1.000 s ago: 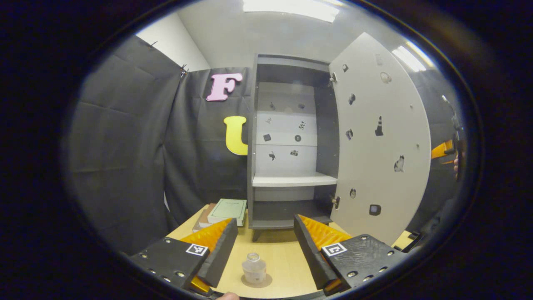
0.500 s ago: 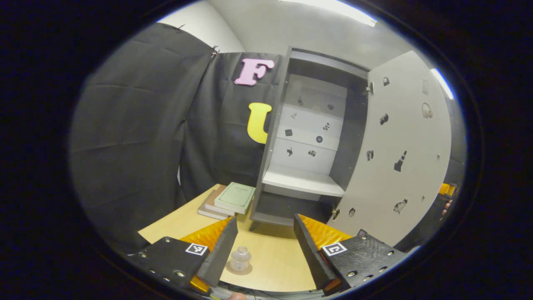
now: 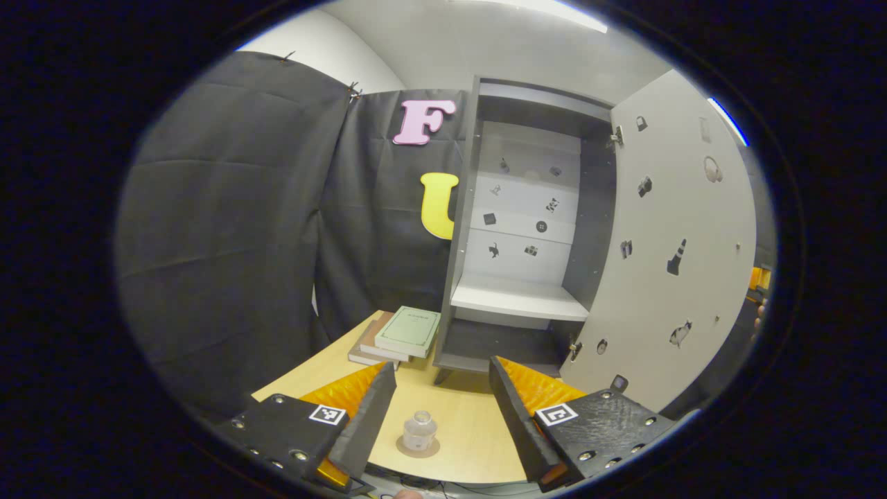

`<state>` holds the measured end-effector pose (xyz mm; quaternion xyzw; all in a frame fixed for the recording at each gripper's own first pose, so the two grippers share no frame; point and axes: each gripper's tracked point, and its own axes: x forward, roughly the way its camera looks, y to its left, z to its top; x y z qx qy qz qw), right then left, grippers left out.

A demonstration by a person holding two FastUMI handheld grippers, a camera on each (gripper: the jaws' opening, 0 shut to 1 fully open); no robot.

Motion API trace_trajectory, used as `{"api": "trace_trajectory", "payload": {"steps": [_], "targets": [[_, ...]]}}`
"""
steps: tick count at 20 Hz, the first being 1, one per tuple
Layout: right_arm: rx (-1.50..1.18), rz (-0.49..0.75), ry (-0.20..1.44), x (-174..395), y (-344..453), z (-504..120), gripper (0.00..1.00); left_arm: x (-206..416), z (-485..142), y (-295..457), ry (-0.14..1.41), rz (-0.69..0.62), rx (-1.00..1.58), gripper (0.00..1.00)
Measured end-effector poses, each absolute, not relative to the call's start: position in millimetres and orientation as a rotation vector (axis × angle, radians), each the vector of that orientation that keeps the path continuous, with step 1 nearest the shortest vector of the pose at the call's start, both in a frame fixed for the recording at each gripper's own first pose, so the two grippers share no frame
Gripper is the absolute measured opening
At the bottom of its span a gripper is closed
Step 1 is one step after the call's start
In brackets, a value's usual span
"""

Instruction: Open the cabinet door with the right hand, grasp the bottle in the cabinet with the left hand and place it on the coaster, then close the cabinet door with the right hand.

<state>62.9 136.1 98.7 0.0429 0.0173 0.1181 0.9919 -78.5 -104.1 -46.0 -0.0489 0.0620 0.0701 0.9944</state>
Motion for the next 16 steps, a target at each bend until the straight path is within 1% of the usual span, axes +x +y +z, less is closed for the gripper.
{"api": "trace_trajectory", "payload": {"steps": [2,3,4,5,8,9,14,15,16], "targets": [[0.046,0.216,0.034,58,147,100,0.97,-68,-40,-97,0.111,0.102,-0.086,0.82],[0.026,0.188,0.045,56,151,97,0.92,-64,-40,-92,0.114,0.084,-0.085,0.82],[0.000,0.161,0.041,54,151,99,0.96,-61,-38,-86,0.114,0.070,-0.088,0.82],[-0.023,0.144,0.040,52,152,98,0.91,-57,-36,-78,0.109,0.061,-0.093,0.82],[-0.057,0.108,0.042,48,162,98,0.87,-51,-35,-52,0.105,0.045,-0.087,0.82],[-0.051,0.102,0.046,47,166,96,0.95,-48,-35,-44,0.104,0.042,-0.077,0.82],[-0.025,0.142,0.066,44,211,92,0.95,-34,-39,-12,0.086,0.046,-0.051,0.82],[-0.031,0.149,0.063,42,219,92,0.95,-32,-38,-8,0.082,0.046,-0.055,0.84],[-0.037,0.152,0.059,41,228,93,0.95,-31,-36,-3,0.077,0.046,-0.056,0.84]]}}
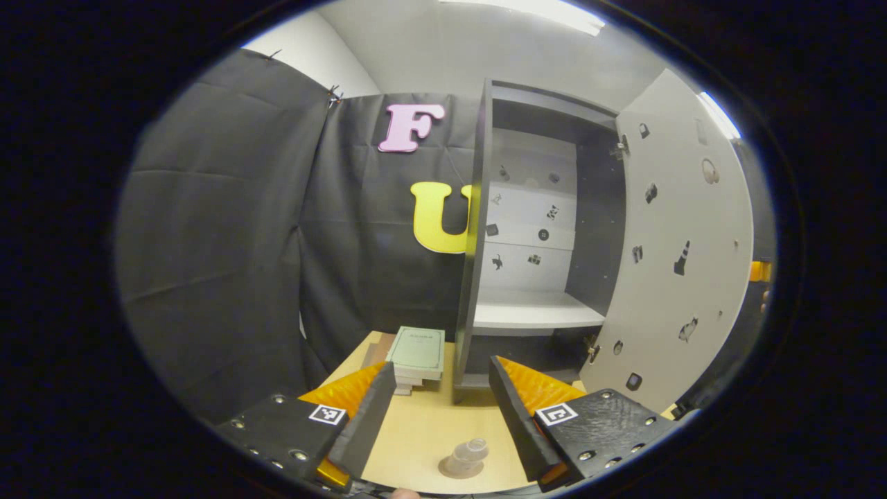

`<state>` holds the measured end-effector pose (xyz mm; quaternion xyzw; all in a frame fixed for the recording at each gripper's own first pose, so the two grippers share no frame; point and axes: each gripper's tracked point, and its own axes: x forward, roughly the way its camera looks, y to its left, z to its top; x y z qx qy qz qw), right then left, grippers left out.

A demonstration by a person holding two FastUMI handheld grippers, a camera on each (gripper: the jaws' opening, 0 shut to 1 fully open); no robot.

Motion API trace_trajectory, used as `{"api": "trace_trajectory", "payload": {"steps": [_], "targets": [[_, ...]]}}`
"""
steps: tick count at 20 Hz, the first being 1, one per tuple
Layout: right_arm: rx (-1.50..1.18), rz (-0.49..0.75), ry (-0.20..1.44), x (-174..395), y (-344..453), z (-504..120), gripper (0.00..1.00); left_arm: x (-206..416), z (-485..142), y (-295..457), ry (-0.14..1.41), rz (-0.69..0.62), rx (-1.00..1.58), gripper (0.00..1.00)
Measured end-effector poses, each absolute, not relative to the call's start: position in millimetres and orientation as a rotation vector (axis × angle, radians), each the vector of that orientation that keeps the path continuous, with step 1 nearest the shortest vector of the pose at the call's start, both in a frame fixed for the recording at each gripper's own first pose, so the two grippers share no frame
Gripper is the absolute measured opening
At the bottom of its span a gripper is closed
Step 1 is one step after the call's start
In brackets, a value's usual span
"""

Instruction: Open the cabinet door with the right hand, grasp the bottle in the cabinet with the left hand and place it on the coaster, then close the cabinet door with the right hand.

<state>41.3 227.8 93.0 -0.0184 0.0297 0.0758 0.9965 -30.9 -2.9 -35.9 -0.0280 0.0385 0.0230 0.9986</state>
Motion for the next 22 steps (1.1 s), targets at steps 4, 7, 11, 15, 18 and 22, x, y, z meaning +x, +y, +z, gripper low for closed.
{"api": "trace_trajectory", "payload": {"steps": [4,7,11,15,18,22], "targets": [[-0.035,0.183,0.052,32,266,88,0.94,-29,-36,20,0.075,0.055,-0.028,0.82],[0.008,0.211,0.071,37,289,83,0.94,-27,-40,34,0.077,0.051,0.003,0.84],[0.026,0.242,0.077,45,318,83,0.88,-26,-39,52,0.073,0.044,0.041,0.82],[-0.034,0.266,0.055,53,349,87,0.88,-17,-45,58,0.072,0.017,0.014,0.82],[-0.061,0.292,0.034,62,378,87,0.88,-10,-47,63,0.073,-0.004,0.002,0.82],[-0.070,0.314,0.027,75,423,71,0.89,-13,-42,63,0.041,-0.012,-0.023,0.82]]}}
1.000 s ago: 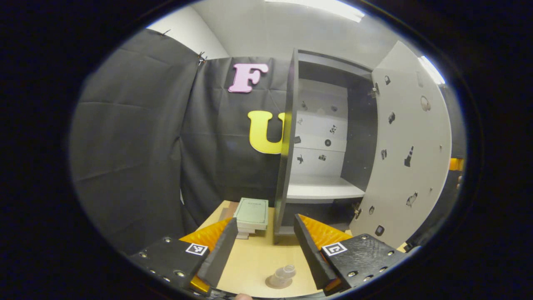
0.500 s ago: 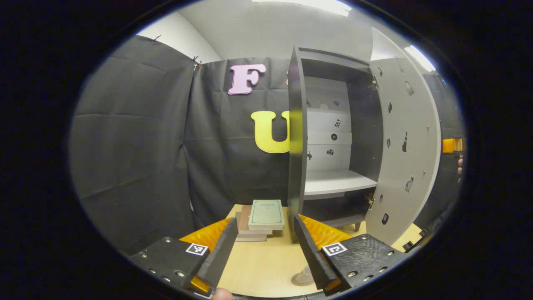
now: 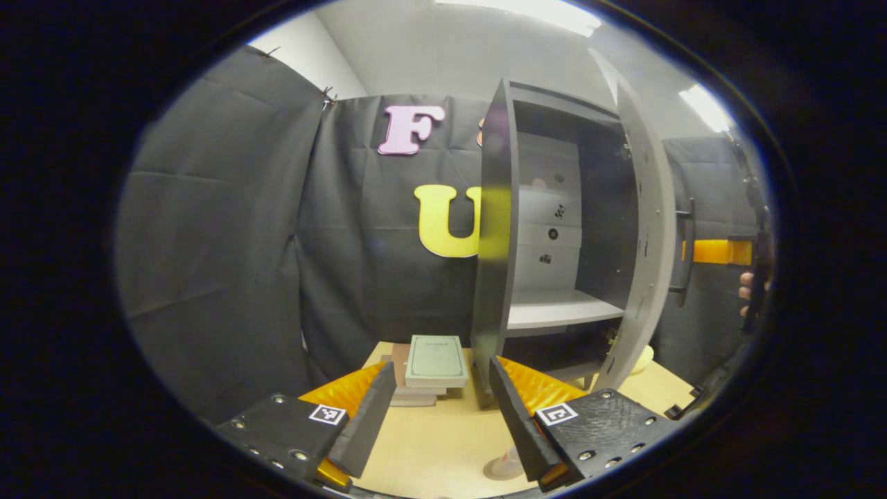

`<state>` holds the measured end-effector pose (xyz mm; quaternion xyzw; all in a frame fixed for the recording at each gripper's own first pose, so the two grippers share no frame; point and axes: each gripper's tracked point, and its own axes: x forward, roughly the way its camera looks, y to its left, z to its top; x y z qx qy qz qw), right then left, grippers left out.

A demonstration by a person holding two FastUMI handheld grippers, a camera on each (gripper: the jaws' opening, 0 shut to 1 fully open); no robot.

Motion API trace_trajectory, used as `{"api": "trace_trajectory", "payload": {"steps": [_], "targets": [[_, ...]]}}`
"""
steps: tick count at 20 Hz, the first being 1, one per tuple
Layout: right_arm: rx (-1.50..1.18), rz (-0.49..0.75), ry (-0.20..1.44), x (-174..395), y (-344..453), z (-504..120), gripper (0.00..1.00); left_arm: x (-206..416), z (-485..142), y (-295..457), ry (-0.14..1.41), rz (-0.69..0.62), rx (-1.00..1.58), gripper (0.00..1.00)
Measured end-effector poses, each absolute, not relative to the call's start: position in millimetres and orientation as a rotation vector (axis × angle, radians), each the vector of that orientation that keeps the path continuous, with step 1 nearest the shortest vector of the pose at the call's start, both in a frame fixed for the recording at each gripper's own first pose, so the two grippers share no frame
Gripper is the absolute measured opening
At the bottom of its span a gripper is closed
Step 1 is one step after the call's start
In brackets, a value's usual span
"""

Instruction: Open the cabinet door with the right hand, grasp the bottle in the cabinet with the left hand and place it on the coaster, then close the cabinet door with the right hand.

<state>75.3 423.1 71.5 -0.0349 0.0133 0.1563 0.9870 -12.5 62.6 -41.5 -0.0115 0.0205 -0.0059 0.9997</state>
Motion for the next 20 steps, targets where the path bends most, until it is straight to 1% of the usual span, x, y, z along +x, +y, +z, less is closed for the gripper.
{"api": "trace_trajectory", "payload": {"steps": [2,3,5,8,11,12,13,16,20], "targets": [[-0.051,0.357,0.033,84,446,69,0.90,-12,-41,64,0.032,-0.020,-0.044,0.82],[-0.043,0.373,0.038,86,455,67,0.95,-11,-41,64,0.028,-0.019,-0.045,0.82],[-0.034,0.362,0.033,97,458,67,0.97,-11,-43,64,0.031,-0.014,-0.035,0.82],[-0.023,0.376,0.022,111,469,71,0.97,-11,-42,62,0.030,-0.011,-0.032,0.82],[-0.017,0.374,0.019,110,472,71,0.97,-10,-43,62,0.036,-0.023,-0.036,0.82],[-0.008,0.385,0.025,108,476,72,0.97,-11,-43,61,0.042,-0.025,-0.031,0.84],[0.000,0.395,0.025,105,478,73,0.97,-11,-43,61,0.047,-0.027,-0.025,0.82],[0.003,0.394,0.011,100,465,82,0.97,-12,-41,59,0.041,-0.041,-0.014,0.82],[-0.015,0.387,-0.006,95,427,92,0.96,-12,-38,57,0.022,-0.049,-0.008,0.82]]}}
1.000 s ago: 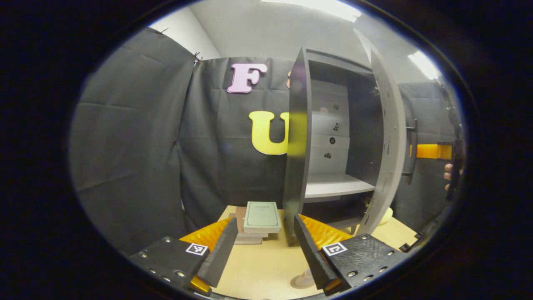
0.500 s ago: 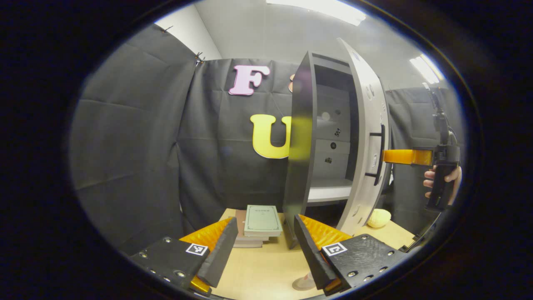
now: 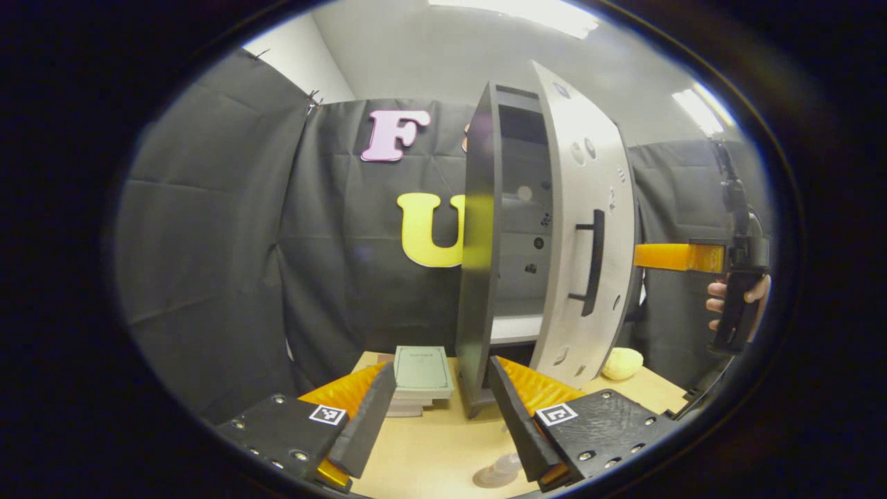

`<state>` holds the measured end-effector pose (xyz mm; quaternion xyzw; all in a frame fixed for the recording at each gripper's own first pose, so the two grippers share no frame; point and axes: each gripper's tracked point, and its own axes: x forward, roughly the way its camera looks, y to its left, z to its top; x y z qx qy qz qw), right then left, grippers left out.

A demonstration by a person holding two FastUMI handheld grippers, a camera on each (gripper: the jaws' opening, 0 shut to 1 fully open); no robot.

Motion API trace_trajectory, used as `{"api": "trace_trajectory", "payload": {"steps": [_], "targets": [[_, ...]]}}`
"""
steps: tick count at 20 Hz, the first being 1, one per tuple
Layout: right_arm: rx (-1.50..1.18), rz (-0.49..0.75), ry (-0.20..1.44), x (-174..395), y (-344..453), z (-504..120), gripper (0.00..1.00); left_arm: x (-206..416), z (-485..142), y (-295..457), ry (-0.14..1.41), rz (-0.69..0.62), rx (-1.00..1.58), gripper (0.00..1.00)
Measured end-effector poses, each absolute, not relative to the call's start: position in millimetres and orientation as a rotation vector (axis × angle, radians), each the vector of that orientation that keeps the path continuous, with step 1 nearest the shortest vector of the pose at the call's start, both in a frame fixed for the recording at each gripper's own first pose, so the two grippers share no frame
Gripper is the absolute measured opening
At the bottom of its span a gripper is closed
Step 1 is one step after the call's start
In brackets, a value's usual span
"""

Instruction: Open the cabinet door with the right hand, grasp the bottle in the cabinet with the left hand and place it on the coaster, then close the cabinet door with the right hand.

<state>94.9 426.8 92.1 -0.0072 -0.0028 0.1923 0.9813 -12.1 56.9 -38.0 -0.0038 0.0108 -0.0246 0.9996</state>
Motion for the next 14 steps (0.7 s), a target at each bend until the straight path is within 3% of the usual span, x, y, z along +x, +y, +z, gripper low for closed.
{"api": "trace_trajectory", "payload": {"steps": [14], "targets": [[0.029,0.279,-0.003,97,297,105,0.98,1,-22,37,-0.038,-0.068,-0.032,0.82]]}}
